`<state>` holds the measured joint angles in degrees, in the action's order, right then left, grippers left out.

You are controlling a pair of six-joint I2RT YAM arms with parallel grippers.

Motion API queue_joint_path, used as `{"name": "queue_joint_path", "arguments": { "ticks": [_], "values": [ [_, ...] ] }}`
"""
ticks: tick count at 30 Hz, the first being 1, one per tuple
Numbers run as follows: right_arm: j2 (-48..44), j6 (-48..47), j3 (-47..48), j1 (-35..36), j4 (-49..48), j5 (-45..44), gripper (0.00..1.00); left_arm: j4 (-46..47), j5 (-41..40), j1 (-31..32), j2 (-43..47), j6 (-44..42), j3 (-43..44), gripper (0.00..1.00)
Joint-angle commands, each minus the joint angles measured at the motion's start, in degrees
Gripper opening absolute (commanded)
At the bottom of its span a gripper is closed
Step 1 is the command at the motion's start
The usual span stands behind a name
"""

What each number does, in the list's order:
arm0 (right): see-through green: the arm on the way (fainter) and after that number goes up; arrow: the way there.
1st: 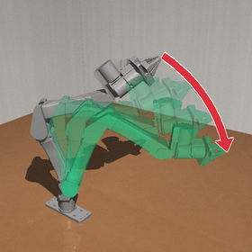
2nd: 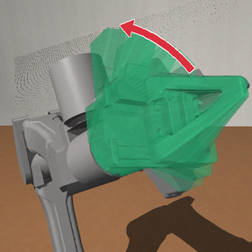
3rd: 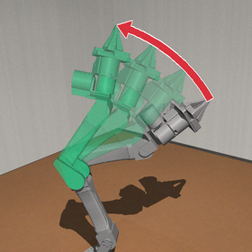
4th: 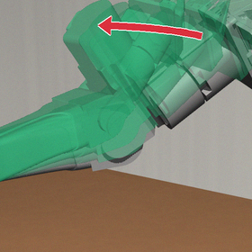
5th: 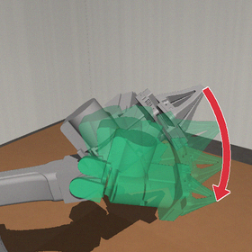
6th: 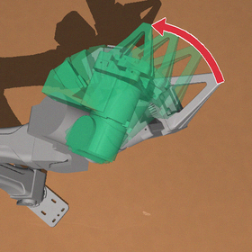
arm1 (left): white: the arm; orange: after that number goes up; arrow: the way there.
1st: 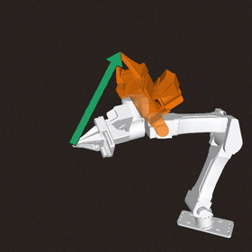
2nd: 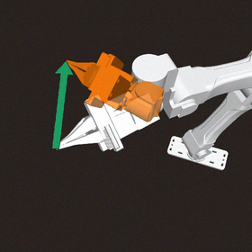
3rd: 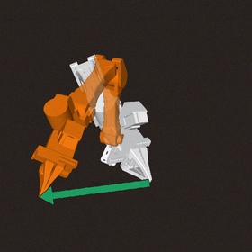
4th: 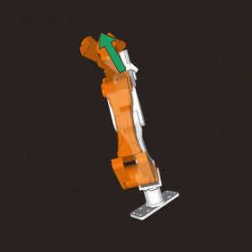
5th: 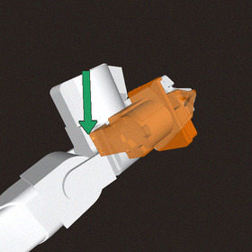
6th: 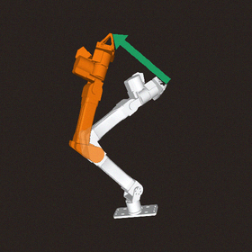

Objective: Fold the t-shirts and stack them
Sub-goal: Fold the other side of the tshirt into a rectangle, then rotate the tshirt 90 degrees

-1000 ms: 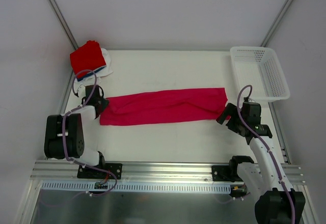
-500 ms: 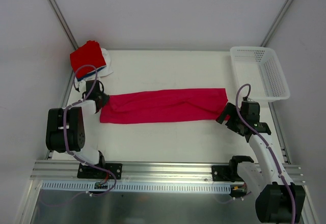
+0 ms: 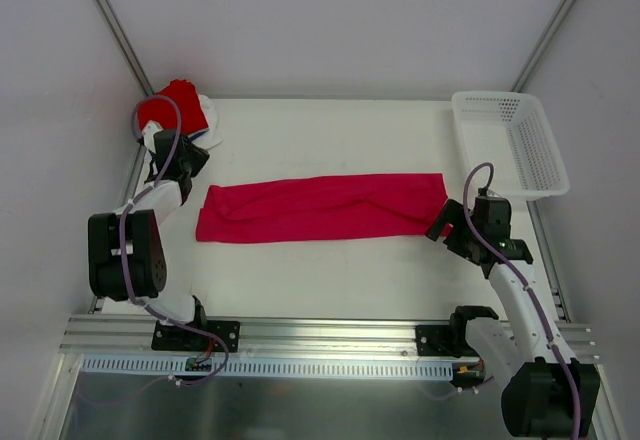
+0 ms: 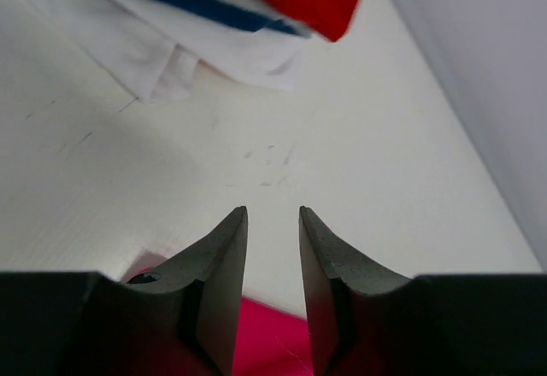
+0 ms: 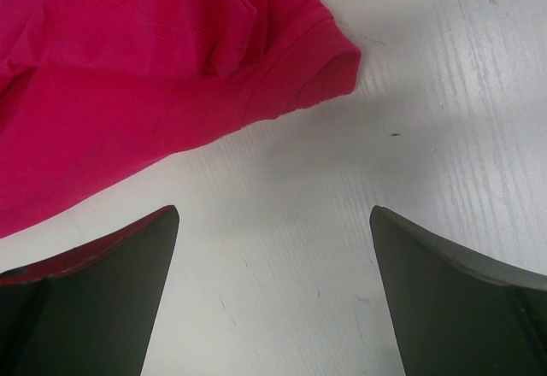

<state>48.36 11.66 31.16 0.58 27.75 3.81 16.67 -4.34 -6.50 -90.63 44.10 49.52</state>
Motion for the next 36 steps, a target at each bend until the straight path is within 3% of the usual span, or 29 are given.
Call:
{"name": "queue_joint_path", "arguments": {
  "ticks": [1, 4, 7, 10, 14, 20, 26, 32, 36],
  "values": [
    [-2.48, -0.59, 1.89, 0.12, 0.99, -0.56, 0.99, 2.06, 1.00, -0.62, 10.72, -0.24, -0.21, 0.32],
    [-4.23, -0.41, 1.63, 0.21, 1.43, -0.39, 0.99, -0.93, 4.06, -0.44, 14.78, 0.37, 1.36, 0.37],
    [-5.03, 1.08, 0.66, 0.39, 0.12, 0.84, 0.99, -1.81, 19.15, 3.85, 9.35, 0.47, 8.11, 0.43],
    [-4.85, 2.40, 0.66, 1.26, -0.24, 1.55, 0.99, -6.44, 34.50, 13.51, -4.87, -3.57, 21.20, 0.44],
    [-7.65, 2.75, 1.80, 1.97, 2.21, 0.67, 0.99, -9.02, 43.53, 24.94, -23.14, -6.82, 35.88, 0.42],
    [-11.09, 2.14, 2.68, 1.97, 5.12, -0.91, 0.99, -9.90, 60.11, 38.12, -39.96, -6.57, 54.78, 0.42],
    [-11.97, 2.31, 1.37, 2.15, 5.39, -1.09, 0.99, -11.04, 64.10, 45.95, -46.65, -8.93, 64.73, 0.46],
    [-12.15, 2.58, -0.22, 2.14, 4.86, -1.00, 0.99, -11.57, 63.66, 48.07, -51.13, -8.85, 67.11, 0.45],
    [-12.24, 2.40, -0.83, 2.15, 4.95, -1.62, 1.00, -14.37, 63.06, 50.35, -52.80, -13.41, 67.37, 0.45]
  ]
}}
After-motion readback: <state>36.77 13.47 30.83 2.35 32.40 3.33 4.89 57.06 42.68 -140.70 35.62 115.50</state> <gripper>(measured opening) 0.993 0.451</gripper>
